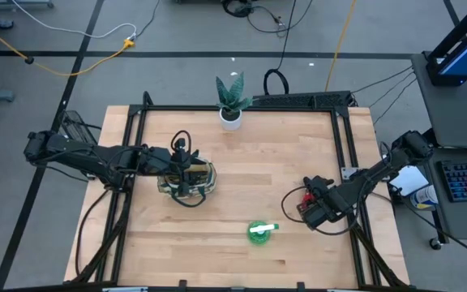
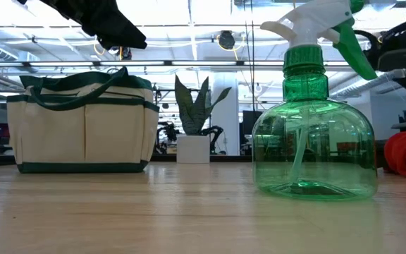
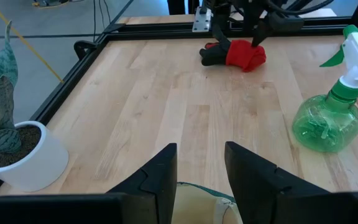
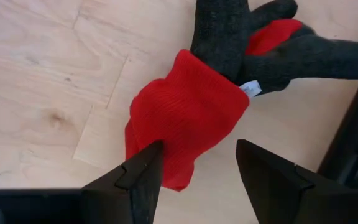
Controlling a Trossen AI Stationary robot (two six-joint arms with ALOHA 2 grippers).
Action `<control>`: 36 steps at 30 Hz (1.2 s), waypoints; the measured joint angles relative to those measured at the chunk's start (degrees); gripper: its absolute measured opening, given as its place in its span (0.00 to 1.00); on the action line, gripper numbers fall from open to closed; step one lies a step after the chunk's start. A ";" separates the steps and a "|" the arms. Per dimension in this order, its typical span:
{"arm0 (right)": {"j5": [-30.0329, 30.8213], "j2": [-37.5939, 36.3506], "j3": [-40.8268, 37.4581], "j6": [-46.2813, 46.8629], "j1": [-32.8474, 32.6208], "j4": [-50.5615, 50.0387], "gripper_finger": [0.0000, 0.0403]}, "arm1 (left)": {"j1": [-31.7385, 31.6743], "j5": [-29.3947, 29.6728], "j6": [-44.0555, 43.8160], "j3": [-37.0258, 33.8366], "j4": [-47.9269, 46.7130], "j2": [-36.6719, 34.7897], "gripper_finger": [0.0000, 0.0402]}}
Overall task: Pick & Place Garden tools in Gardening bag
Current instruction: Put the red gloves into the white gardening bag
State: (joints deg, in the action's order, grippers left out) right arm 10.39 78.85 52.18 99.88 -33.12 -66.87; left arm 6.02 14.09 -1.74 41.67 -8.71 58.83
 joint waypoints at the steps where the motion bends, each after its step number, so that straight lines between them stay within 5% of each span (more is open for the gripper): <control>1: 0.02 0.00 -0.35 0.00 0.00 0.43 0.49 | 0.00 0.00 0.00 0.00 0.00 0.00 0.35; 19: 1.99 -0.26 -11.39 0.07 0.92 14.01 0.47 | 0.01 0.00 -0.26 0.00 0.00 0.00 0.35; 36: 1.97 -0.55 -13.57 -7.72 1.92 19.27 0.12 | 0.00 0.00 -0.24 0.00 0.00 0.00 0.35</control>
State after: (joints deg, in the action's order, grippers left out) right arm 12.36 78.30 38.61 92.15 -31.20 -47.59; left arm 6.02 14.09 -1.98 41.67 -8.71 58.83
